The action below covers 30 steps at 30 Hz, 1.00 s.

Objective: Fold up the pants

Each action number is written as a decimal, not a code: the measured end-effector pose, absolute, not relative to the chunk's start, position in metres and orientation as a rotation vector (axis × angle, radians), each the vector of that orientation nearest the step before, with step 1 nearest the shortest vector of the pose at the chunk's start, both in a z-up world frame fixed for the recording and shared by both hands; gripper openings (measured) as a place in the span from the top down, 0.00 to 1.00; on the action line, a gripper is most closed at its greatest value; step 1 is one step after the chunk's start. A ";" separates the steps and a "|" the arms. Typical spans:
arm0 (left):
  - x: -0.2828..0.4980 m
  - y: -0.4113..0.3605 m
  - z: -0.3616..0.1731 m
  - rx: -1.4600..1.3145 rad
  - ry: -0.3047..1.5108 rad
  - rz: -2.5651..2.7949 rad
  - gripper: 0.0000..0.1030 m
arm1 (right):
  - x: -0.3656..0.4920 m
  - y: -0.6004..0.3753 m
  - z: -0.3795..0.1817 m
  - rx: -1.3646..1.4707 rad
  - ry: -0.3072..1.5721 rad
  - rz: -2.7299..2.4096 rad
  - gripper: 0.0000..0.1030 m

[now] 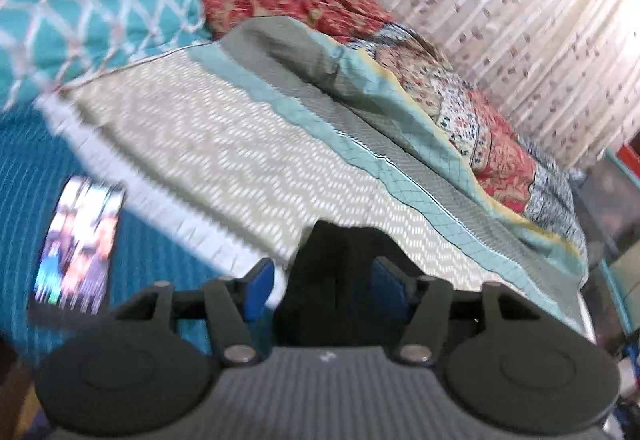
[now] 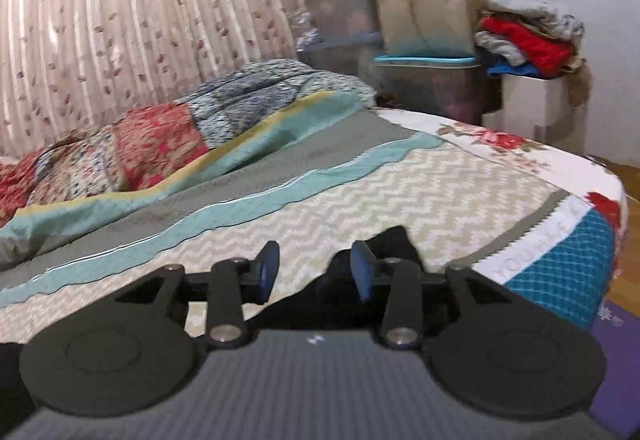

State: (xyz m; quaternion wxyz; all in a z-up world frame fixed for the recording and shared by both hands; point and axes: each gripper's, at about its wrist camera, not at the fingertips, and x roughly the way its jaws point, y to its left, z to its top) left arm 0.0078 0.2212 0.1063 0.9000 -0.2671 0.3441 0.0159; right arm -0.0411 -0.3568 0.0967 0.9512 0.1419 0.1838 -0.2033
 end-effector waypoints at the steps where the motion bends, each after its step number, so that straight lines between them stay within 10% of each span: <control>1: 0.025 0.214 0.104 -0.512 0.722 0.031 0.41 | -0.042 -0.358 0.097 0.287 0.370 -0.413 0.58; 8: 0.118 0.167 0.053 -0.416 0.886 -0.057 0.31 | -0.024 -0.324 0.084 0.316 0.507 -0.130 0.39; 11: 0.132 0.145 0.028 -0.317 0.934 -0.050 0.84 | -0.009 -0.292 0.067 0.302 0.599 -0.007 0.36; 14: 0.105 0.150 0.044 -0.372 0.874 -0.100 0.90 | 0.002 -0.256 0.048 0.262 0.698 0.112 0.37; 22: 0.004 0.219 0.084 -0.513 0.756 -0.226 0.89 | -0.004 -0.224 0.026 0.159 0.868 0.287 0.37; 30: -0.036 0.255 0.089 -0.571 0.800 -0.048 0.48 | -0.016 -0.254 0.056 0.160 0.827 0.265 0.37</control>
